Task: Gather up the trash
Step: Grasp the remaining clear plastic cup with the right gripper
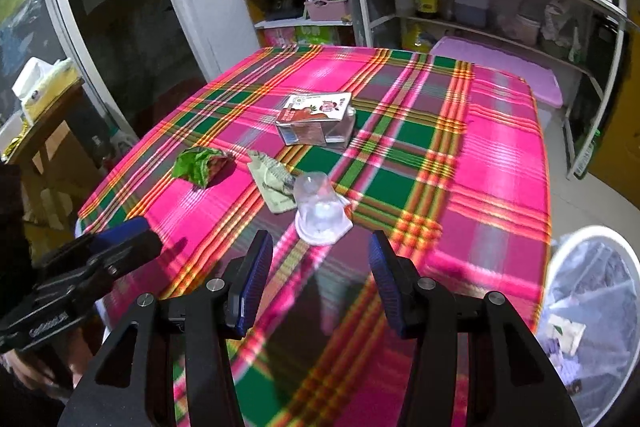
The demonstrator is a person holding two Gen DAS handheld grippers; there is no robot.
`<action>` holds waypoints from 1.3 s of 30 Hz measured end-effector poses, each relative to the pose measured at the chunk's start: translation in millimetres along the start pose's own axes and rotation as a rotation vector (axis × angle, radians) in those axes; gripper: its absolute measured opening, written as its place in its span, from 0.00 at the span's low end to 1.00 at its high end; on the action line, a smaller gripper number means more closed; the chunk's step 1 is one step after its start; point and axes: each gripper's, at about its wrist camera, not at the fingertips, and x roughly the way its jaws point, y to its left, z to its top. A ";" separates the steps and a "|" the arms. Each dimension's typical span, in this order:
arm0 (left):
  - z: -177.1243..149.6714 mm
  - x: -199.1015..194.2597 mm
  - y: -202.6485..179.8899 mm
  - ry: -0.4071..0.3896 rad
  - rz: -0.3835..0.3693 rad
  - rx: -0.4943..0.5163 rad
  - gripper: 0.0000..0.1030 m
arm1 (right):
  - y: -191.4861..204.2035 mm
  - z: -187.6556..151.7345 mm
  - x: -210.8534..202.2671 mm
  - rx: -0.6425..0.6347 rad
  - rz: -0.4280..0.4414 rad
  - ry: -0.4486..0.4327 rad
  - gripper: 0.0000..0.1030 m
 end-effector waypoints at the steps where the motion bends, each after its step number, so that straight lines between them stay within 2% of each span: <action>1: 0.9 1.0 3.5 0.001 0.002 -0.006 0.45 | 1.0 3.4 6.2 -0.001 -0.002 0.005 0.49; 6: 5.8 7.3 15.2 0.004 0.002 -0.022 0.45 | 5.0 16.3 30.4 -0.007 -0.024 0.019 0.49; 9: 8.1 11.0 18.1 0.007 -0.001 -0.027 0.45 | 5.7 21.4 41.6 -0.010 -0.032 0.029 0.43; 11: 10.8 14.1 18.4 0.009 -0.006 -0.027 0.45 | 4.4 22.5 45.9 -0.006 -0.039 0.033 0.36; 12: 12.3 16.0 18.2 0.010 -0.008 -0.026 0.45 | 3.5 22.8 47.4 -0.004 -0.041 0.035 0.29; 13: 13.0 17.1 18.1 0.010 -0.010 -0.025 0.45 | 2.7 22.3 47.7 -0.003 -0.041 0.035 0.29; 18: 18.8 26.7 16.4 0.018 -0.021 -0.023 0.45 | -3.2 23.3 40.5 0.011 -0.022 0.013 0.28; 23: 27.4 42.1 7.9 0.036 -0.023 -0.025 0.46 | -20.9 21.4 14.8 0.050 -0.033 -0.035 0.28; 28: 35.7 62.8 -2.3 0.065 -0.024 -0.038 0.55 | -40.8 15.5 -5.8 0.093 -0.046 -0.064 0.28; 33: 41.4 87.5 -12.3 0.090 0.021 -0.057 0.56 | -55.4 9.1 -16.6 0.116 -0.044 -0.076 0.28; 39: 46.4 119.2 -27.7 0.117 0.101 -0.026 0.57 | -70.1 2.4 -21.0 0.144 -0.029 -0.083 0.28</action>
